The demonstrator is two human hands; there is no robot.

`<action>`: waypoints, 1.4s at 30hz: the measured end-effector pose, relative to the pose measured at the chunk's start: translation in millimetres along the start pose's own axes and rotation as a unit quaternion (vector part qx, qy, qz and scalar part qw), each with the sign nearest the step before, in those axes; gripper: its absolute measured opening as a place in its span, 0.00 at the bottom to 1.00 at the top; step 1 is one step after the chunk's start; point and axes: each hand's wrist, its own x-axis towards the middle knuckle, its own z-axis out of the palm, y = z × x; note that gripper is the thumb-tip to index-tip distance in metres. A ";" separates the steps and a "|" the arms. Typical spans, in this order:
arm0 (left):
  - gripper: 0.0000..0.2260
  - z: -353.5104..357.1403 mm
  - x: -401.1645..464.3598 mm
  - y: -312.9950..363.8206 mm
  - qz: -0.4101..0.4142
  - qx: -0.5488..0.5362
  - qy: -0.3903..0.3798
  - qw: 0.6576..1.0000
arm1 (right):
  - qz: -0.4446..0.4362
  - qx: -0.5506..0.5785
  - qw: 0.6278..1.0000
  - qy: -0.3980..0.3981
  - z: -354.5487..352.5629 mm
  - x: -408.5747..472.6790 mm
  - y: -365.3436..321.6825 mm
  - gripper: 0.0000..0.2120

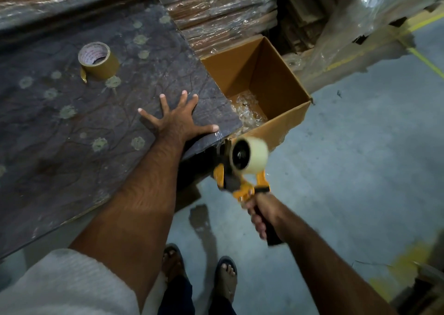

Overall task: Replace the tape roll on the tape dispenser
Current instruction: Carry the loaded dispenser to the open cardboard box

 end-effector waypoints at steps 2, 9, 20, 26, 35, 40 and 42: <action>0.59 4.3 8.5 0.2 0.002 -0.023 0.017 1.000 | 0.057 -0.004 0.998 -0.028 -7.4 3.0 28.7 0.13; 0.58 1.2 4.3 -1.4 0.014 -0.004 0.000 1.000 | 0.051 0.153 0.980 -0.119 -16.8 -22.0 28.4 0.14; 0.34 5.2 -96.1 -35.6 0.042 -0.398 0.144 0.905 | -0.057 0.294 0.904 -0.304 23.6 -123.6 -18.6 0.11; 0.22 -45.5 -160.7 -77.8 0.005 -0.466 0.188 0.864 | -0.110 0.254 0.889 -0.364 85.4 -169.3 -73.2 0.12; 0.14 -106.3 -212.0 -186.9 -0.039 -0.527 0.265 0.806 | -0.249 0.090 0.950 -0.168 185.5 -213.5 -146.5 0.13; 0.08 -123.0 -216.9 -232.0 -0.042 -0.482 0.293 0.825 | -0.423 -0.211 0.872 0.125 222.6 -206.1 -170.7 0.28; 0.09 -125.1 -213.1 -239.8 -0.041 -0.441 0.281 0.851 | -0.440 -0.300 0.818 0.218 232.9 -197.7 -169.4 0.31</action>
